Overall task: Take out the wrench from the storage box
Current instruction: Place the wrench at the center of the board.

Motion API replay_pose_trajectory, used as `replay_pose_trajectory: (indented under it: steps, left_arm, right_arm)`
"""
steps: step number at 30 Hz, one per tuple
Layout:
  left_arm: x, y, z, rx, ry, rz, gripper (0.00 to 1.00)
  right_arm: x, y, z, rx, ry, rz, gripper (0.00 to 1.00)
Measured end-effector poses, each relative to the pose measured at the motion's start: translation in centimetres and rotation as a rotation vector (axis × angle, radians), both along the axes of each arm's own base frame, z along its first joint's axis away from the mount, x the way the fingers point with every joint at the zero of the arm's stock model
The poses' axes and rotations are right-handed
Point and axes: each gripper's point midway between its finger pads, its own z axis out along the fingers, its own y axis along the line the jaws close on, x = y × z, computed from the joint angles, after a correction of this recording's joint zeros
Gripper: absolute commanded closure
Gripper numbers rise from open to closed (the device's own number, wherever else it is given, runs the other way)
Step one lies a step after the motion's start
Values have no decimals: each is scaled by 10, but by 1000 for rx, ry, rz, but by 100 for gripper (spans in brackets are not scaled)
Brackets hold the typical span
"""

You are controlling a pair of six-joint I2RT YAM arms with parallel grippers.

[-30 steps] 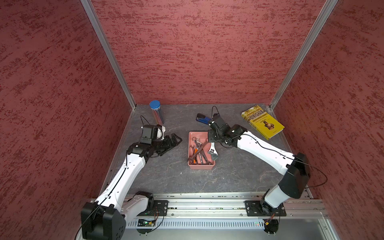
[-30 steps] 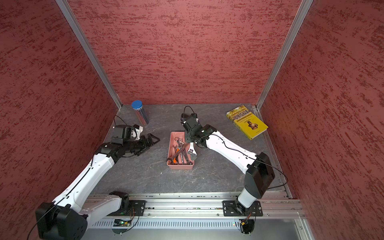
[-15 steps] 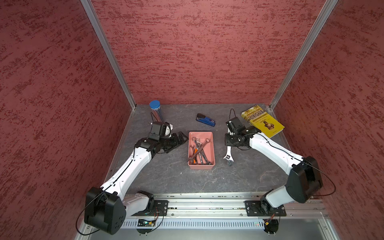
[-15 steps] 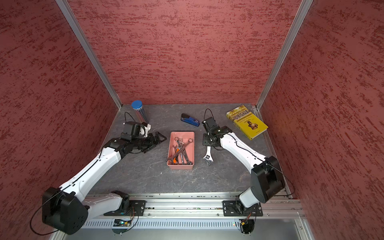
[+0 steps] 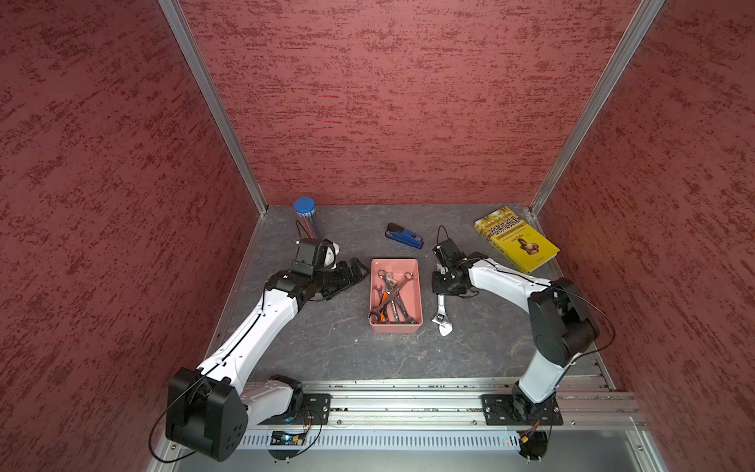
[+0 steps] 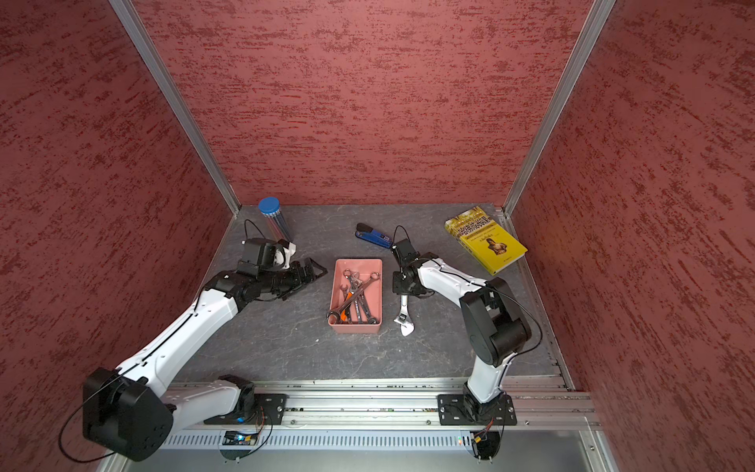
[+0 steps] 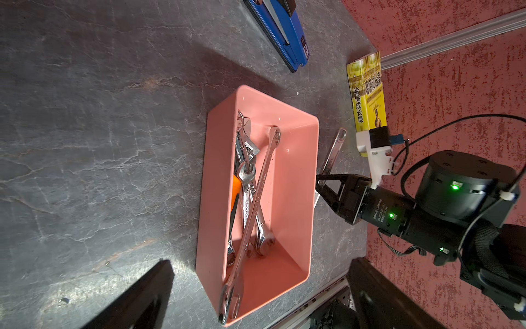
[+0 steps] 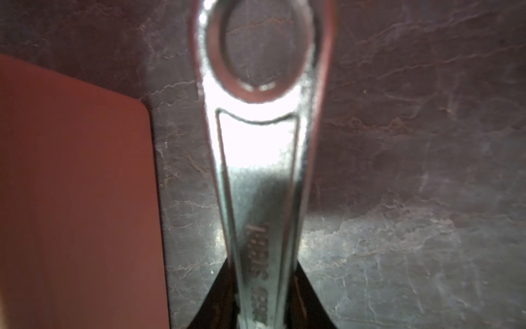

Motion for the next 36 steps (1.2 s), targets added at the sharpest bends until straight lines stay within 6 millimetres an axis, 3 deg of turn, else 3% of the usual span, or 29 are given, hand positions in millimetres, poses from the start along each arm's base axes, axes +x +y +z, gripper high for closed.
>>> replay_pose_trajectory:
  steps: [6,11,27,36]
  left_arm:
    - [2,0,-7,5,19,1,0]
    - [4,-1,-13,11,37,1,0]
    - [6,-1,-16,10,40,-1,0]
    - [6,2,-18,10,42,3,0]
  right_arm:
    - [5,0,-21,-9,29,-7,100]
    - [8,1,-27,-12,36,-7,100]
    - [14,3,-28,-17,36,-9,69]
    - [17,3,-28,-21,27,-11,66]
